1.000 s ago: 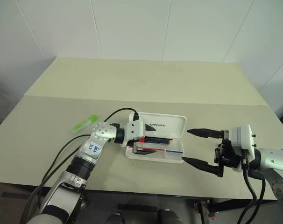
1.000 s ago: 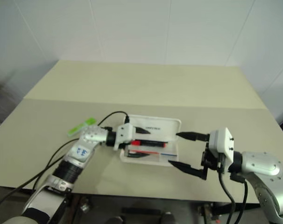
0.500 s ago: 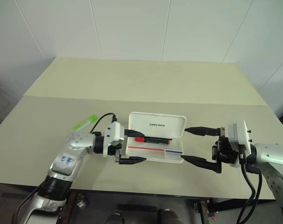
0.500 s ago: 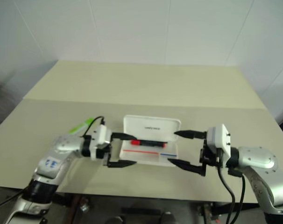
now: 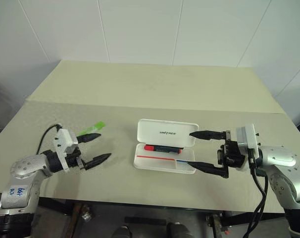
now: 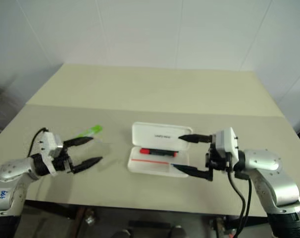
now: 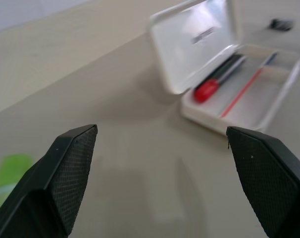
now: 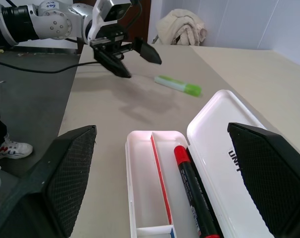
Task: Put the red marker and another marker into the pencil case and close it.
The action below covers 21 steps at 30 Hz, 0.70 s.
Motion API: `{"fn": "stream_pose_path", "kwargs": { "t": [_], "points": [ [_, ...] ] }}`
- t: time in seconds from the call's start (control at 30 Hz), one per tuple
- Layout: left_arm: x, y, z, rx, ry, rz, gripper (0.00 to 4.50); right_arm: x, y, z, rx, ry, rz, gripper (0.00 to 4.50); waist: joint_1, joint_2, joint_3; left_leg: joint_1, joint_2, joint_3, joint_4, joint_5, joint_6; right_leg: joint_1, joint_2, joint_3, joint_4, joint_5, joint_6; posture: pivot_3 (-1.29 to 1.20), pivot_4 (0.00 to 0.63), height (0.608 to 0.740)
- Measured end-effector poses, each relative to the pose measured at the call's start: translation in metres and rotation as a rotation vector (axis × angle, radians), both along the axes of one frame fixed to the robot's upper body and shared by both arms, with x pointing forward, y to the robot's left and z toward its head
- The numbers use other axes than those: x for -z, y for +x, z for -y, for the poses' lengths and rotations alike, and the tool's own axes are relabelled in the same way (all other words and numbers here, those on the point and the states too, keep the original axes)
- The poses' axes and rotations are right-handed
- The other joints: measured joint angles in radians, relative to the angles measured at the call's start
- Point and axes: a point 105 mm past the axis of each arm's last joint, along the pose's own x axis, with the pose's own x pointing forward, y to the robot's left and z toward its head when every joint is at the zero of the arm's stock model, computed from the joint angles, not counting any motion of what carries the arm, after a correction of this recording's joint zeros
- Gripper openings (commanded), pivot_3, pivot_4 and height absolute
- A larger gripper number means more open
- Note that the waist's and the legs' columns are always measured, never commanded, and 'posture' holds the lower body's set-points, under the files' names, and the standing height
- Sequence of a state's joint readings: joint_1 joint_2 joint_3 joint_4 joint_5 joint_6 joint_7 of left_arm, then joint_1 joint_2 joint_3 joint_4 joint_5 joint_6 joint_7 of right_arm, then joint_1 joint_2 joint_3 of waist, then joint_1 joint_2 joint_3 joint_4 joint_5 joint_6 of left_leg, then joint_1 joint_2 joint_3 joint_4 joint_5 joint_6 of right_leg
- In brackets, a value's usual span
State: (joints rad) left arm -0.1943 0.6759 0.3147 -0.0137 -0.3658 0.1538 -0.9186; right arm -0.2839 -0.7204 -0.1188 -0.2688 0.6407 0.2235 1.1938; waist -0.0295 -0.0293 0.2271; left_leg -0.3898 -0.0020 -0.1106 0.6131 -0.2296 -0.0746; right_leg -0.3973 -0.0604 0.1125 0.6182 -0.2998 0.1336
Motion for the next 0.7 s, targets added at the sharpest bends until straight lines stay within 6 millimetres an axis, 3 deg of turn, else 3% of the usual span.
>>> {"fn": "stream_pose_path", "kwargs": {
  "t": [0.1, 0.37, 0.53, 0.7],
  "points": [
    [0.004, 0.011, -0.021, -0.131, 0.012, 0.014, 4.47, -0.001, 0.001, 0.0, 0.0, -0.005, 0.007, 4.5, 0.0, 0.0, 0.0, 0.0, 0.0, 0.0, 0.0, 0.0, 0.0, 0.0, 0.0, 0.0, 0.0, 0.001, 0.001, 0.0, 0.15, 0.74],
    [0.008, 0.028, -0.053, -0.269, 0.027, 0.024, 4.47, 0.006, 0.0, 0.006, 0.022, -0.033, -0.013, 4.5, -0.001, 0.0, 0.0, 0.0, 0.0, 0.0, -0.001, 0.0, 0.0, 0.0, 0.0, -0.001, 0.0, 0.002, 0.004, 0.0, 0.15, 0.74],
    [0.004, 0.039, -0.071, -0.305, 0.03, 0.031, 4.47, 0.007, 0.0, 0.009, 0.035, -0.039, -0.017, 4.5, -0.001, 0.0, 0.0, 0.0, 0.0, 0.0, -0.001, 0.0, 0.0, 0.0, 0.0, -0.001, 0.0, 0.003, 0.005, 0.0, 0.15, 0.74],
    [0.015, 0.05, -0.079, -0.28, 0.003, -0.032, 4.47, 0.007, 0.0, 0.011, 0.045, -0.044, -0.017, 4.5, -0.001, 0.0, 0.0, 0.0, 0.0, 0.0, -0.001, 0.0, 0.0, 0.0, 0.0, -0.001, 0.0, 0.008, 0.015, 0.0, 0.15, 0.74]
  ]
}}
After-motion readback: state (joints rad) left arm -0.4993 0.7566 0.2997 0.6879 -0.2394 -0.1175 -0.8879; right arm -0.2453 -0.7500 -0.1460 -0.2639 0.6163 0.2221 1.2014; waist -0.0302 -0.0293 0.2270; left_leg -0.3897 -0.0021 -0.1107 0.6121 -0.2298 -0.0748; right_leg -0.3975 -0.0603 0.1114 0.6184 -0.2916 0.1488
